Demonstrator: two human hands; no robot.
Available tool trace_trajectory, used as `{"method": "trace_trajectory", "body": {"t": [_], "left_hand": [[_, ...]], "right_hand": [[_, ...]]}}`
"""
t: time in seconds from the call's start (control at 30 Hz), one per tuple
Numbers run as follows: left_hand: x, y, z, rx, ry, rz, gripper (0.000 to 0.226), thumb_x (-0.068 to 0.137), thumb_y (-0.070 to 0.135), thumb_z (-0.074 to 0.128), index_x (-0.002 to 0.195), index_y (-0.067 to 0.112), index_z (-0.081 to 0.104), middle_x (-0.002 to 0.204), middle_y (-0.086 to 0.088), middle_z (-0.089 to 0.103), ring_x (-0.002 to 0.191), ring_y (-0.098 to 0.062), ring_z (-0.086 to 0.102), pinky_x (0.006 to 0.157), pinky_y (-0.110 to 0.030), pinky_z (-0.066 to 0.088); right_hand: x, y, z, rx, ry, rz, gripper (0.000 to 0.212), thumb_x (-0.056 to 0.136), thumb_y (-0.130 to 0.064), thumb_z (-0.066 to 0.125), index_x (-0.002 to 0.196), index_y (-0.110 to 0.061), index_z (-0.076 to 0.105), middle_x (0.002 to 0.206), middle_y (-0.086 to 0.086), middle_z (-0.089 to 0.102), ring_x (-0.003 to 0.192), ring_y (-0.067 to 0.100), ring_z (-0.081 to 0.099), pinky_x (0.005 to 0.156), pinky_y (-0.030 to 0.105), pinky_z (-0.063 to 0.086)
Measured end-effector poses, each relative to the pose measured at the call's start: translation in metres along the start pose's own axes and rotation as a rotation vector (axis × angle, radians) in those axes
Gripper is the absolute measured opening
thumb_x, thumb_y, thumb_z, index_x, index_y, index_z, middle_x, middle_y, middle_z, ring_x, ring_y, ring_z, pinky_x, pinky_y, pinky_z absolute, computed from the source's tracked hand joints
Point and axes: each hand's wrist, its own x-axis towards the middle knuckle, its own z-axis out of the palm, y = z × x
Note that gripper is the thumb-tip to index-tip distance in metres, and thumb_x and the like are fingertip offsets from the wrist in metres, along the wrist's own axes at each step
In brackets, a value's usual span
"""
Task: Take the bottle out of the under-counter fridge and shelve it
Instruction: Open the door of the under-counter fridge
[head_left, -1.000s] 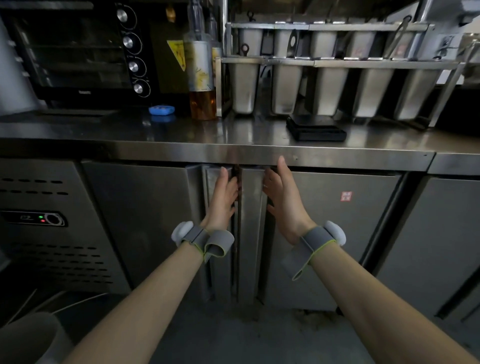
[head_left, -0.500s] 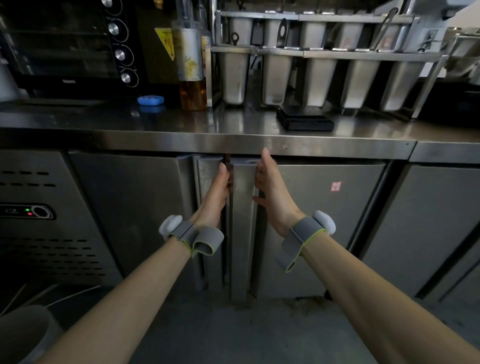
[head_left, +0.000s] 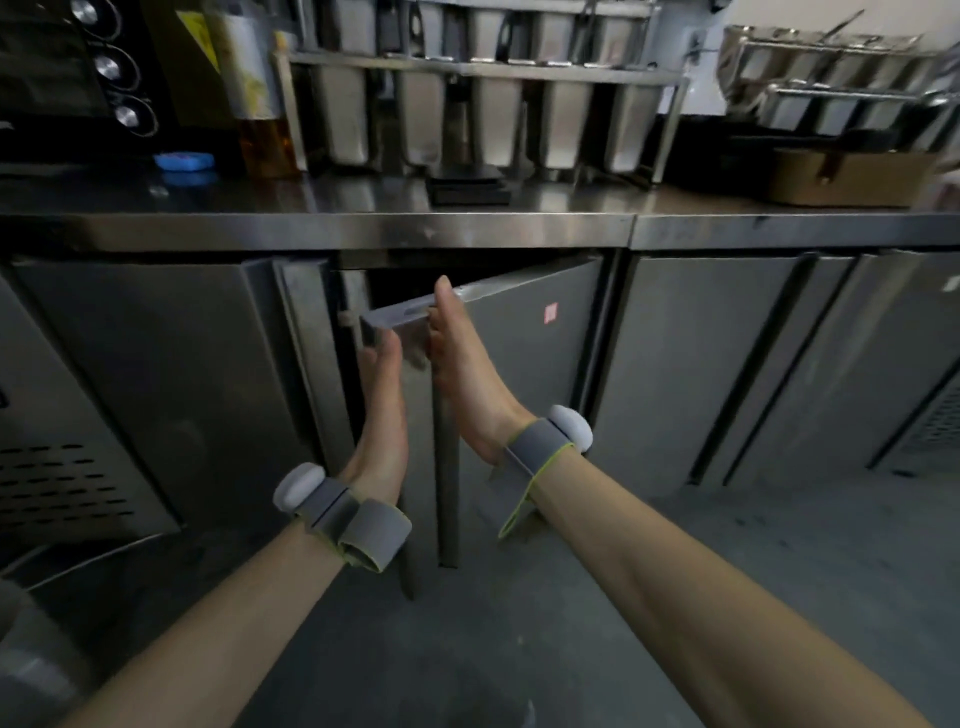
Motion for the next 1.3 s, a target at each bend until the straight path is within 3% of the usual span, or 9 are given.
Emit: {"method": "trace_trajectory", "body": {"t": [0.07, 0.2, 0.4, 0.53, 0.67, 0.77, 0.9, 1.0, 1.3], "left_hand": [[-0.023, -0.005, 0.019, -0.04, 0.028, -0.037, 0.082, 0.085, 0.077, 0.043, 0.151, 0.031, 0.03, 0.161, 0.005, 0.028, 0.147, -0.01, 0.024, 0.122, -0.045, 0.015], [-0.082, -0.008, 0.079, 0.225, 0.143, -0.049, 0.12, 0.06, 0.095, 0.033, 0.154, 0.03, -0.001, 0.164, 0.013, -0.008, 0.143, 0.004, -0.008, 0.115, -0.03, -0.005], [-0.14, -0.013, 0.168, 0.383, 0.181, -0.109, 0.103, 0.082, 0.079, 0.034, 0.156, 0.017, 0.0, 0.165, 0.0, -0.011, 0.151, -0.012, -0.007, 0.118, -0.033, -0.002], [-0.166, -0.02, 0.215, 0.429, 0.099, -0.147, 0.085, 0.095, 0.062, 0.036, 0.155, 0.013, 0.001, 0.165, -0.003, -0.007, 0.151, -0.015, -0.003, 0.117, -0.03, 0.001], [-0.183, -0.03, 0.255, 0.45, -0.018, -0.091, 0.074, 0.097, 0.059, 0.034, 0.156, 0.021, 0.009, 0.166, -0.004, 0.002, 0.151, -0.014, 0.001, 0.119, -0.034, 0.006], [-0.193, -0.033, 0.286, 0.367, -0.114, -0.102, 0.093, 0.079, 0.073, 0.03, 0.156, 0.024, 0.01, 0.165, -0.001, 0.008, 0.15, -0.013, 0.007, 0.121, -0.038, 0.009], [-0.189, -0.044, 0.321, 0.386, -0.211, -0.153, 0.112, 0.066, 0.086, 0.023, 0.156, 0.022, 0.007, 0.165, -0.002, 0.011, 0.151, -0.017, 0.006, 0.122, -0.042, 0.009], [-0.182, -0.051, 0.334, 0.384, -0.274, -0.174, 0.112, 0.067, 0.088, 0.023, 0.155, 0.024, 0.001, 0.165, -0.003, 0.007, 0.152, -0.024, 0.001, 0.122, -0.049, 0.009], [-0.146, -0.057, 0.334, 0.346, -0.36, -0.084, 0.094, 0.075, 0.087, 0.025, 0.151, 0.033, 0.028, 0.158, 0.002, 0.034, 0.145, -0.017, 0.029, 0.11, -0.029, 0.024]], "right_hand": [[-0.023, -0.003, -0.011, 0.011, 0.017, 0.007, 0.11, 0.058, -0.103, 0.05, 0.151, -0.043, 0.046, 0.16, -0.016, 0.044, 0.147, -0.002, 0.035, 0.126, 0.039, 0.019], [-0.069, -0.007, -0.04, 0.102, -0.021, -0.01, 0.045, 0.083, -0.089, 0.04, 0.09, -0.062, 0.075, 0.107, -0.034, 0.074, 0.11, -0.015, 0.063, 0.105, 0.029, 0.036], [-0.137, -0.025, -0.097, 0.136, 0.058, 0.035, 0.054, 0.101, -0.068, 0.032, 0.104, -0.034, 0.074, 0.105, -0.014, 0.078, 0.087, -0.01, 0.07, 0.069, 0.01, 0.055], [-0.163, -0.034, -0.137, 0.135, 0.159, 0.06, 0.069, 0.098, -0.071, 0.029, 0.13, -0.017, 0.059, 0.138, 0.012, 0.063, 0.105, 0.004, 0.07, 0.097, 0.027, 0.055], [-0.19, -0.045, -0.177, 0.141, 0.227, 0.103, 0.084, 0.092, -0.08, 0.035, 0.146, -0.017, 0.049, 0.146, 0.005, 0.06, 0.114, 0.013, 0.068, 0.093, 0.03, 0.053], [-0.208, -0.059, -0.203, 0.129, 0.311, 0.123, 0.098, 0.084, -0.086, 0.038, 0.158, -0.022, 0.034, 0.164, 0.009, 0.039, 0.142, 0.02, 0.048, 0.11, 0.038, 0.04], [-0.228, -0.079, -0.235, 0.029, 0.418, 0.043, 0.048, 0.101, -0.069, 0.033, 0.141, -0.043, 0.038, 0.162, 0.002, 0.036, 0.131, 0.01, 0.05, 0.091, 0.021, 0.043], [-0.23, -0.086, -0.256, 0.024, 0.507, 0.014, 0.084, 0.097, -0.074, 0.033, 0.163, -0.022, 0.023, 0.168, 0.003, 0.029, 0.154, 0.019, 0.027, 0.108, 0.031, 0.028], [-0.223, -0.092, -0.263, -0.015, 0.583, -0.119, 0.11, 0.069, -0.096, 0.045, 0.161, -0.04, 0.024, 0.172, -0.003, 0.023, 0.156, 0.015, 0.022, 0.128, 0.056, 0.011]]}}
